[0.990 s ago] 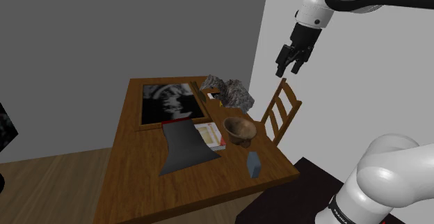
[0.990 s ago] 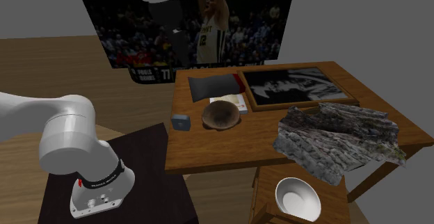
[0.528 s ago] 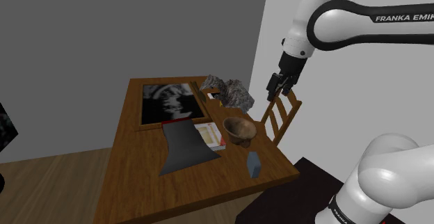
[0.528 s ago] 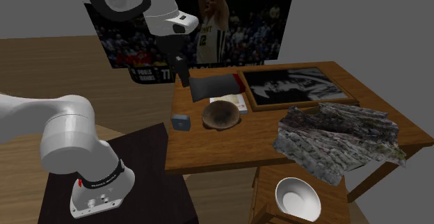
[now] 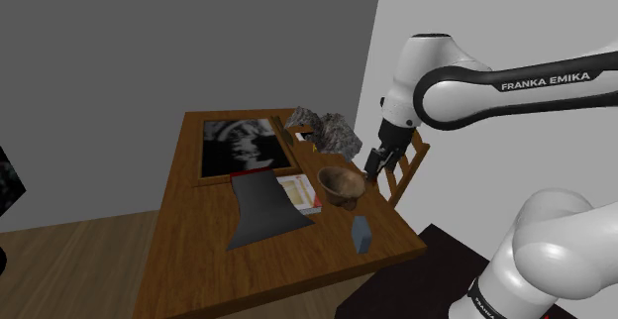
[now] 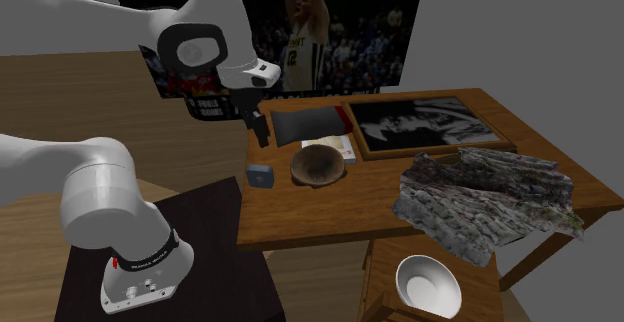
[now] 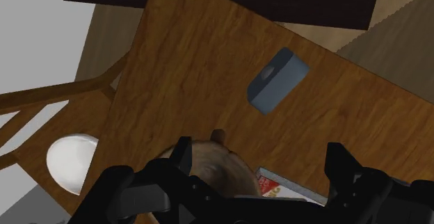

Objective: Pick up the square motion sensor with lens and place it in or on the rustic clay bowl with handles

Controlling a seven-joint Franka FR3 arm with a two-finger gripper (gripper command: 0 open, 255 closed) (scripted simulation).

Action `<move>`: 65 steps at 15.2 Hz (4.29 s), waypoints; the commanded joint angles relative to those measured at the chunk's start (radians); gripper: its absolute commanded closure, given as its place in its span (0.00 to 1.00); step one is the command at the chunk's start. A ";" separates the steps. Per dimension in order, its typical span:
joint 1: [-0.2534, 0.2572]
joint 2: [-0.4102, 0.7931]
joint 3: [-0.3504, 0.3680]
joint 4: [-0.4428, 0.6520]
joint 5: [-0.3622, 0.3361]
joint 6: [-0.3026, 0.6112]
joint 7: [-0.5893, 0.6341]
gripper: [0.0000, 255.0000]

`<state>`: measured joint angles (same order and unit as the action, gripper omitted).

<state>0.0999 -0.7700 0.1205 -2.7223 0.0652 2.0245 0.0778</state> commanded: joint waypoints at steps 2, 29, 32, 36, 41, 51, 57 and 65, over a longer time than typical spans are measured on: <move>0.021 0.043 0.022 -0.069 0.014 0.095 0.001 0.00; 0.072 0.359 0.113 -0.234 0.051 0.525 0.029 1.00; 0.072 0.359 0.113 -0.234 0.051 0.525 0.029 1.00; 0.074 0.340 0.110 -0.231 0.053 0.503 0.027 1.00; 0.081 0.255 0.098 -0.208 0.055 0.396 0.020 1.00; 0.085 0.126 0.077 -0.140 0.049 0.199 0.013 1.00; 0.084 0.072 0.066 -0.088 0.042 0.093 0.011 1.00; 0.081 0.024 0.053 -0.005 0.033 -0.037 0.008 1.00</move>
<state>0.1820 -0.7439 0.1747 -2.7412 0.0995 2.0034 0.0864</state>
